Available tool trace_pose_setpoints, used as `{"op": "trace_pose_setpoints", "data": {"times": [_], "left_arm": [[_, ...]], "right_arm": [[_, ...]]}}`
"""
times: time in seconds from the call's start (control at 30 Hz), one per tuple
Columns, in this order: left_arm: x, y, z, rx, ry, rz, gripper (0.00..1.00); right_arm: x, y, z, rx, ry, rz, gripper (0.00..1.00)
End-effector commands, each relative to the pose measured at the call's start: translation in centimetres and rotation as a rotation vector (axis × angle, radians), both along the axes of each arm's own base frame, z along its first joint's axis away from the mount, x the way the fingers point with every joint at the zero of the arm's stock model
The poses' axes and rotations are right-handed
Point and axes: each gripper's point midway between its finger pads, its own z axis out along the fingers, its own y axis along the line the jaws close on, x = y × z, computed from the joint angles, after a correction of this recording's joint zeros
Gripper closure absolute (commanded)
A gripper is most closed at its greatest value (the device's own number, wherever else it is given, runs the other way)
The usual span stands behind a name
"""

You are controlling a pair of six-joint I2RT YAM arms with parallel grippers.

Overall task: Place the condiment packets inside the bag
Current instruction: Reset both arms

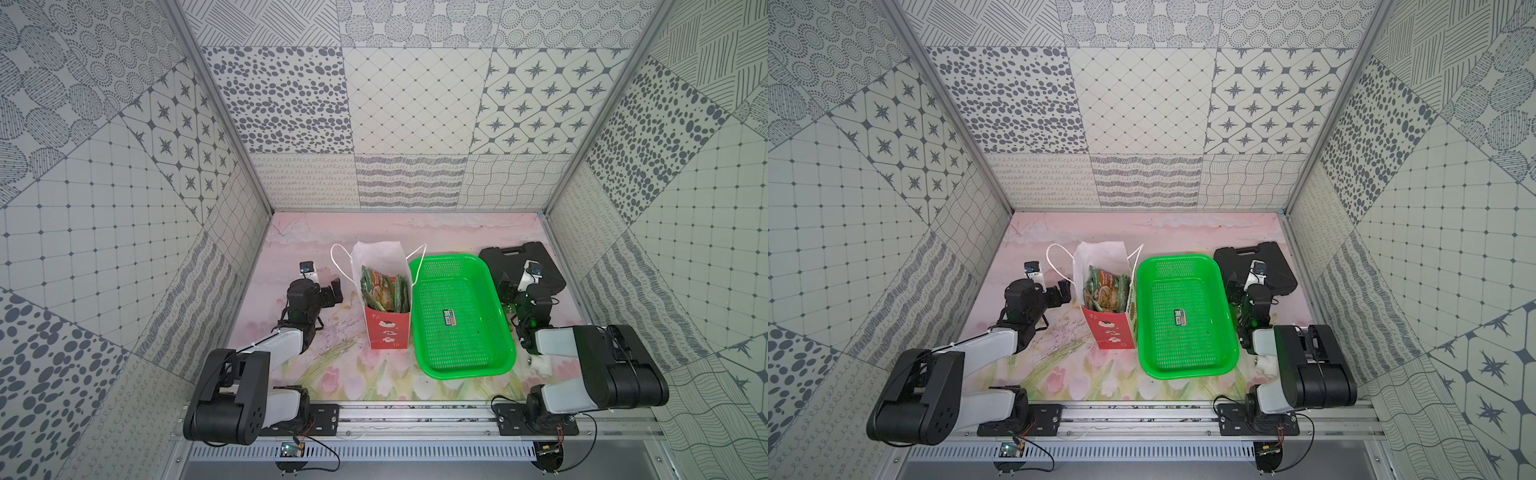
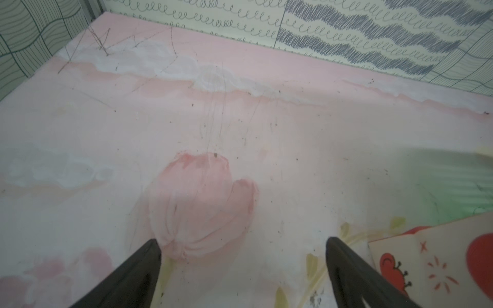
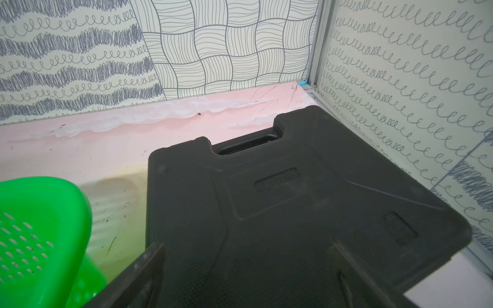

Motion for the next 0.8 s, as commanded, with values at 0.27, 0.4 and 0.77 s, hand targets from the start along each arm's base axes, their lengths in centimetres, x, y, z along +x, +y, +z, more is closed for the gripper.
{"op": "trace_pose_setpoints", "data": {"times": [0.27,0.4,0.77], "left_arm": [[2.2,-0.9,0.3,0.102,-0.133,-0.071,0.01],[1.9,-2.9,-0.4,0.143,-0.191,-0.173,0.01],[3.5,-0.5,-1.4,0.091,-0.047,-0.053,0.01]], "right_arm": [[0.7,1.6,1.0,-0.056,-0.082,0.049,0.03],[1.2,2.4,1.0,-0.087,-0.062,0.063,0.03],[2.7,1.5,0.1,-0.045,0.024,0.05,0.03]]}}
